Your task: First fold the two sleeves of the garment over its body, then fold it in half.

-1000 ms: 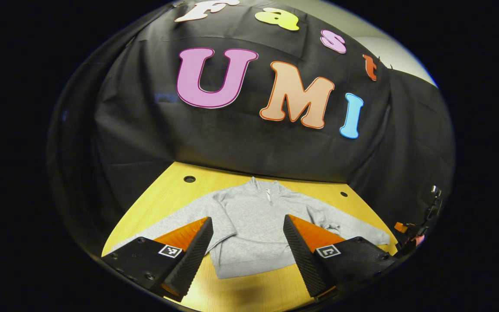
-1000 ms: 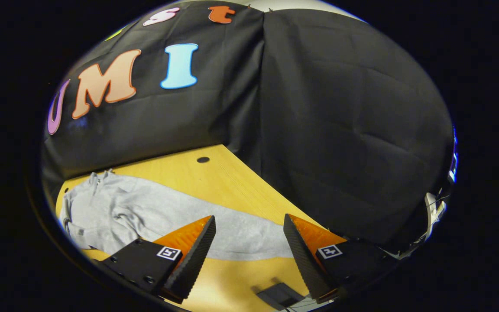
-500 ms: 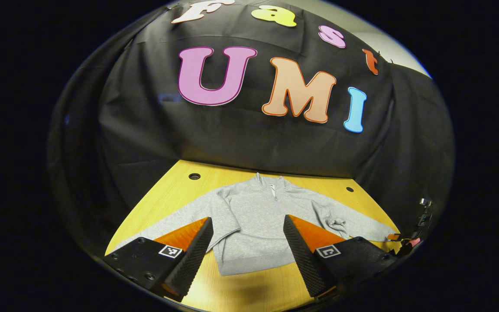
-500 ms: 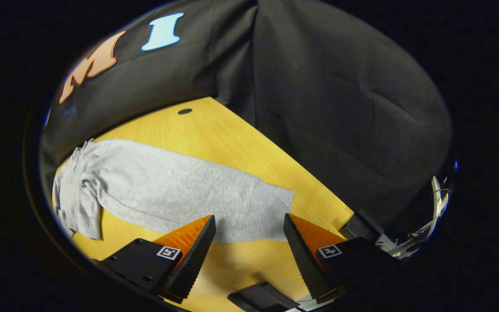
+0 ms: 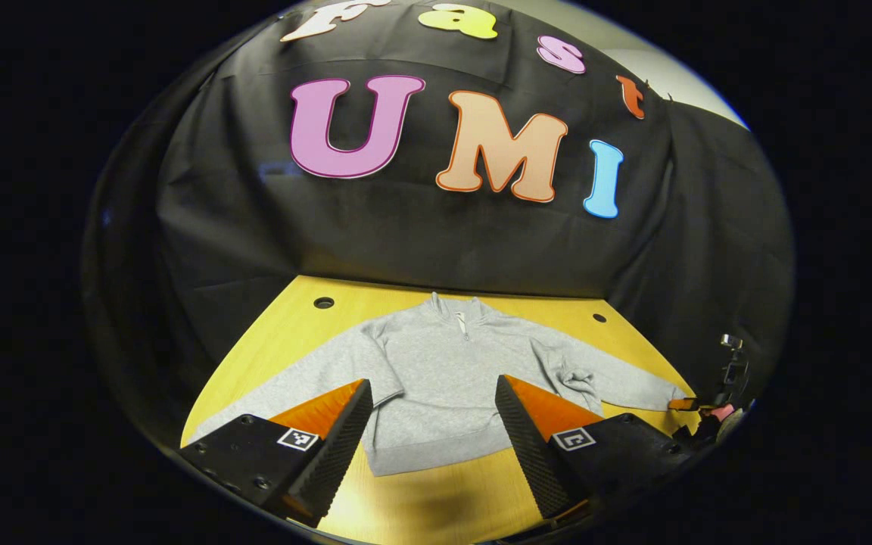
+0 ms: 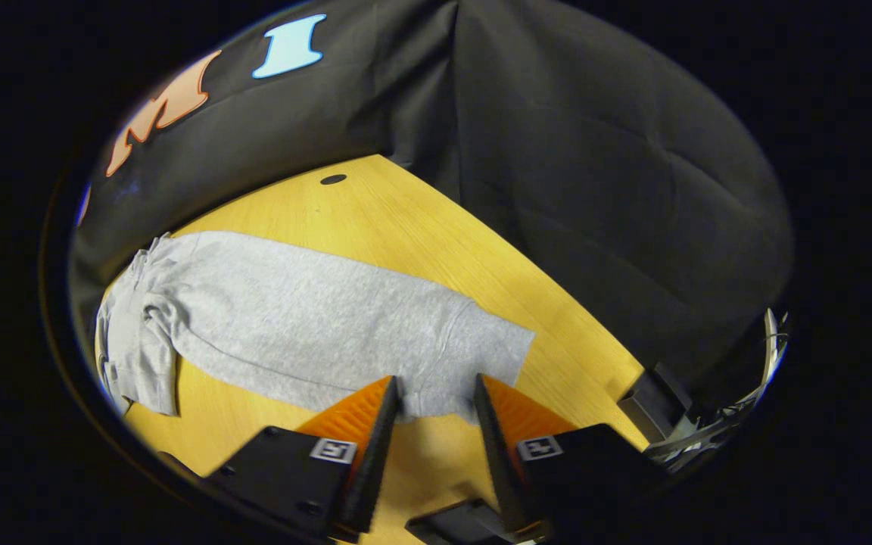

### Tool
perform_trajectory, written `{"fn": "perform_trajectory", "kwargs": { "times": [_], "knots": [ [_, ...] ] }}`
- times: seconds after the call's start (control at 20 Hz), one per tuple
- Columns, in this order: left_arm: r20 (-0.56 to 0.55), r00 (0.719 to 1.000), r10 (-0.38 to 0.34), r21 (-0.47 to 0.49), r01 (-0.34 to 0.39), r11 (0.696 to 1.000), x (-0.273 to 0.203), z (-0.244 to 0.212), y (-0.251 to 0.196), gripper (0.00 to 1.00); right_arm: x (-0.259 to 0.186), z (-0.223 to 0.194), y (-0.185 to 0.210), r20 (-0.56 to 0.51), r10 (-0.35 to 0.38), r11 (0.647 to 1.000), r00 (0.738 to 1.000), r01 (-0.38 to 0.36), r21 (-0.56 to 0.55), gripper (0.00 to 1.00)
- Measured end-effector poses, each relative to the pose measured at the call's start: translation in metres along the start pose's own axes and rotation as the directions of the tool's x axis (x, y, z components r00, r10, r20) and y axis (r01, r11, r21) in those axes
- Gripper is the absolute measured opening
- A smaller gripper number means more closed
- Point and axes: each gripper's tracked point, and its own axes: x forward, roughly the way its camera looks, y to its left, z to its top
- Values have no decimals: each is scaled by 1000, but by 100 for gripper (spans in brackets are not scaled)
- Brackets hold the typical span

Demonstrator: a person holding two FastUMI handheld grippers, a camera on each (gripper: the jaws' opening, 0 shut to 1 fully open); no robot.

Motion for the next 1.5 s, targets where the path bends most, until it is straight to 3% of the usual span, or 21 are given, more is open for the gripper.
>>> {"fn": "perform_trajectory", "kwargs": {
  "times": [0.05,0.1,0.15,0.2,0.25,0.6,0.95,1.25,1.5],
  "knots": [
    [-1,1000,-2,-2,2,1000,0,-1,1,95,0,2,5,-3,19,1000,1000,-19,-9,44],
    [-2,1000,-2,-3,2,1000,0,0,1,95,1,0,7,-13,16,1000,1000,-16,-12,43],
    [-3,1000,1,-3,-1,1000,-1,-1,3,95,0,3,9,-12,12,1000,1000,-12,-17,23],
    [-3,1000,3,-4,-3,1000,-1,-1,5,95,-1,3,8,-14,3,1000,1000,-3,-14,23],
    [-1,1000,7,-5,-7,1000,-1,-1,7,95,0,3,10,-15,-1,1000,1000,1,-9,16],
    [8,1000,22,-31,-22,999,-6,-1,22,95,-21,29,28,49,4,999,999,-7,51,16],
    [18,1000,16,-38,-15,999,-12,-2,36,95,-60,91,100,171,106,994,980,-108,6,16],
    [18,1000,24,-66,-23,998,-17,-7,54,95,-109,161,204,307,247,969,919,-239,-66,16],
    [30,998,59,-86,-56,995,-27,-5,75,95,-138,183,297,339,371,928,865,-337,-157,16]
  ]
}}
